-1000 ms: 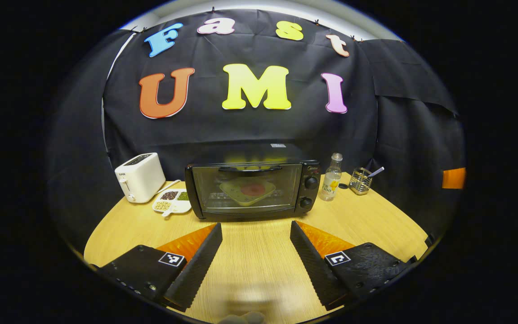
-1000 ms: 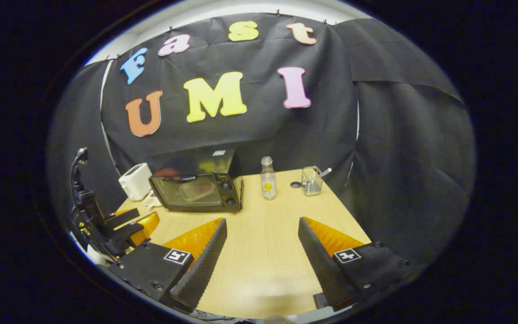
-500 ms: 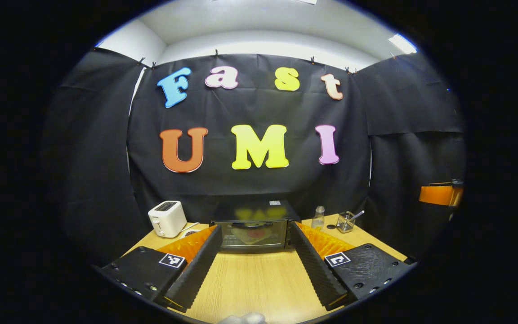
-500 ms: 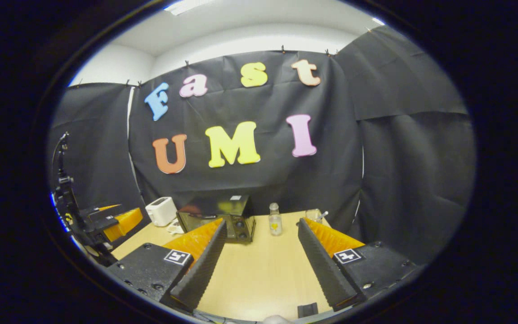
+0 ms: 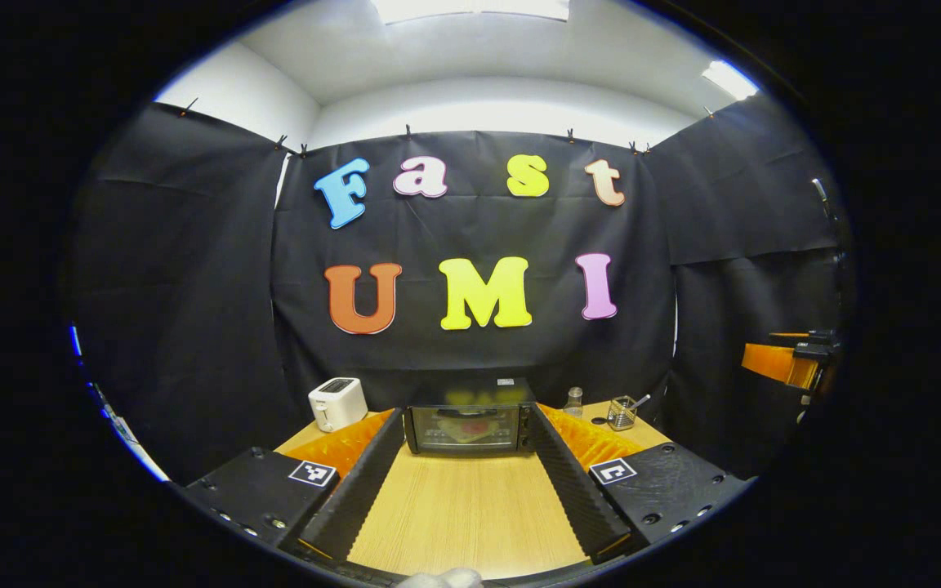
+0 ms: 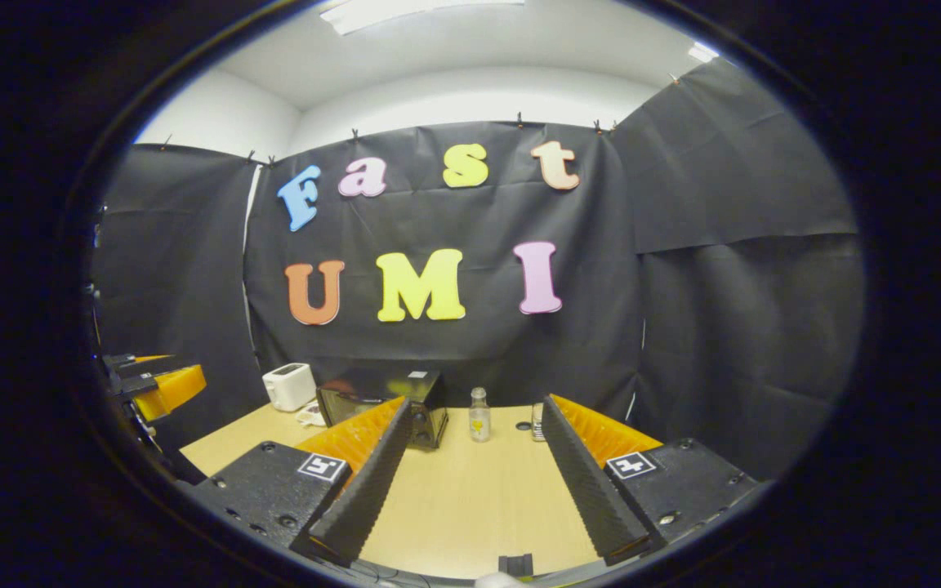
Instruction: Open the electric oven with the left hand, put the food in, and close the electric oven.
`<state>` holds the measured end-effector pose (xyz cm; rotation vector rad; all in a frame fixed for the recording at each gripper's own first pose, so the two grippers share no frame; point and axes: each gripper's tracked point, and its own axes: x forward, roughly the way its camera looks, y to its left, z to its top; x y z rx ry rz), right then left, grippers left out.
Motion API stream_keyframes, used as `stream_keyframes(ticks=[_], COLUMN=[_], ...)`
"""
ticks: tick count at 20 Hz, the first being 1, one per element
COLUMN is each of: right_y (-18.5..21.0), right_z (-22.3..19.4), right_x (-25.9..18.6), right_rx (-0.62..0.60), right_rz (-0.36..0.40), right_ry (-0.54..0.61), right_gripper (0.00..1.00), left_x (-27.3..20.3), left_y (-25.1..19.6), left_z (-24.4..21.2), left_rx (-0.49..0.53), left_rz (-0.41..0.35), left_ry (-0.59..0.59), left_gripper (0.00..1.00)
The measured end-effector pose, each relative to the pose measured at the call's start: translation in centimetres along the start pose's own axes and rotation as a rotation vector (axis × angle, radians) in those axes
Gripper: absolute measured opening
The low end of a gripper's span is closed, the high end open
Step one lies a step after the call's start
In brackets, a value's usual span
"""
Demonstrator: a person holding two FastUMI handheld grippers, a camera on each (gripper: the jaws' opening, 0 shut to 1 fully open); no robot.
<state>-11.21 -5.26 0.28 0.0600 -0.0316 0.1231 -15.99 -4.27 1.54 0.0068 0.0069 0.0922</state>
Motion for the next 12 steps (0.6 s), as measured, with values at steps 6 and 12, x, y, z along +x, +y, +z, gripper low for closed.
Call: stream_keyframes(ticks=[6, 12], right_y=[0.4, 0.3], right_z=[-0.1, 0.0], right_x=[-0.6, -0.6], right_rx=[-0.012, 0.0], right_rz=[0.021, 0.02], right_ry=[-0.009, -0.001], right_gripper=[0.96, 0.96], left_x=[-1.9, -1.8], left_y=[-0.4, -1.4], left_z=[-0.6, 0.0], left_rx=[-0.006, -0.006], left_rz=[0.02, 0.011], left_ry=[0.02, 0.013], left_gripper=[1.0, 0.97])
